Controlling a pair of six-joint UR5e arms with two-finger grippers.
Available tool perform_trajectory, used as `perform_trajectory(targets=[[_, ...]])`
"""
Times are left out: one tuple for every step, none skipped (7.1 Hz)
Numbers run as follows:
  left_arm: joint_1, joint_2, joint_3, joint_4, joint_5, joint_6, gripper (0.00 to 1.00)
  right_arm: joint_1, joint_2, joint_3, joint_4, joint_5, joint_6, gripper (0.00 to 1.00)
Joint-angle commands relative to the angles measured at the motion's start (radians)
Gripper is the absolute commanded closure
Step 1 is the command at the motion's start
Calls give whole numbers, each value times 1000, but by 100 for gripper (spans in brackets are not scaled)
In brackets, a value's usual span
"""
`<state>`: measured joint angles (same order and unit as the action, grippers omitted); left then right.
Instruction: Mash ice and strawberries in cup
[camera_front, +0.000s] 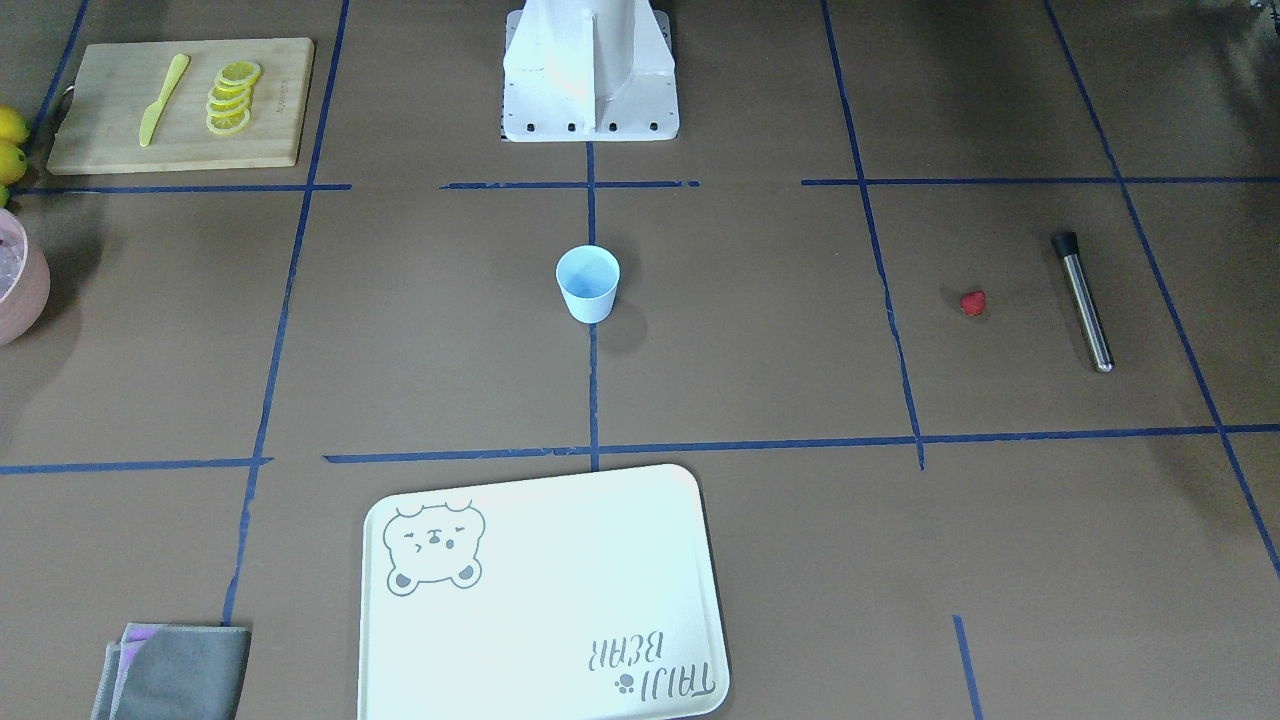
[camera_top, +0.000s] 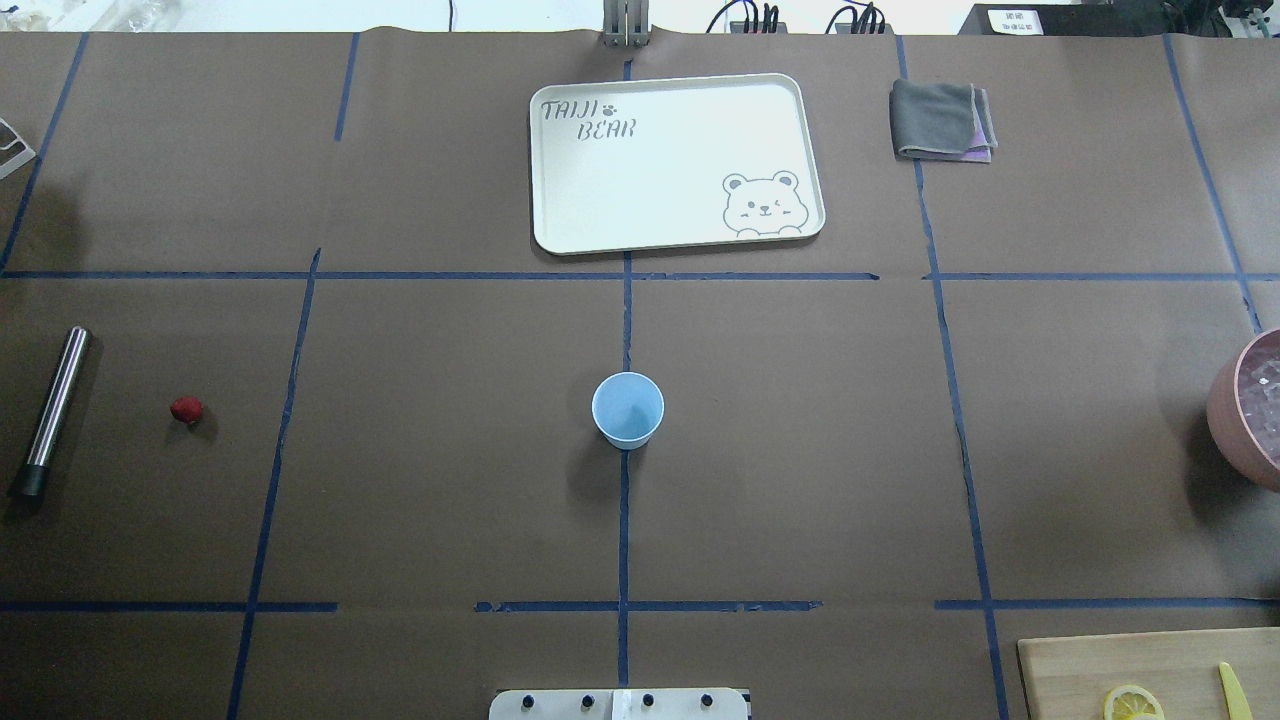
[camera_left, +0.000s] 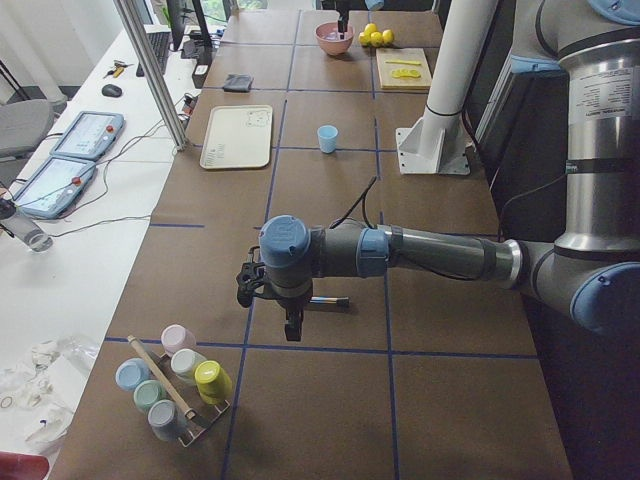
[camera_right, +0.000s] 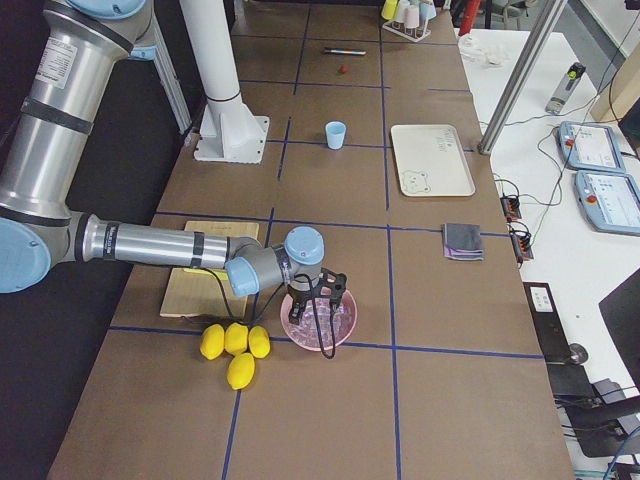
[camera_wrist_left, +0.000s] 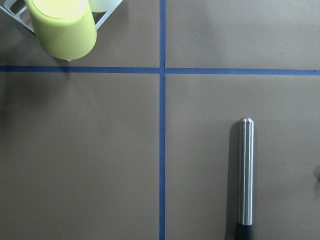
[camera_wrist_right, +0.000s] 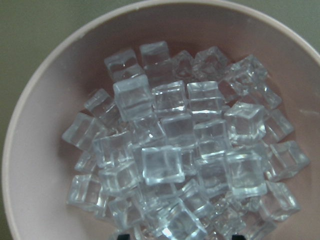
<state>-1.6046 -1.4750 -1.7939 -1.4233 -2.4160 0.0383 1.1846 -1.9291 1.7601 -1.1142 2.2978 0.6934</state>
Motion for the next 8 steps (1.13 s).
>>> perform_trajectory(targets=[[0, -1, 2, 0, 2, 0, 0, -2, 7, -7, 1, -3, 0, 26], [0, -1, 4, 0, 2, 0, 0, -2, 7, -8, 1, -12, 0, 26], [0, 1, 4, 0, 2, 0, 0, 0, 7, -8, 2, -17, 0, 30], [0, -1, 5, 0, 2, 0, 0, 0, 7, -8, 2, -18, 0, 34], [0, -1, 5, 0, 2, 0, 0, 0, 6, -8, 4, -18, 0, 43], [0, 1, 5, 0, 2, 0, 0, 0, 6, -8, 2, -18, 0, 55], [0, -1, 7, 0, 2, 0, 0, 0, 6, -10, 4, -18, -2, 71], [0, -1, 7, 0, 2, 0, 0, 0, 6, -10, 4, -18, -8, 88]])
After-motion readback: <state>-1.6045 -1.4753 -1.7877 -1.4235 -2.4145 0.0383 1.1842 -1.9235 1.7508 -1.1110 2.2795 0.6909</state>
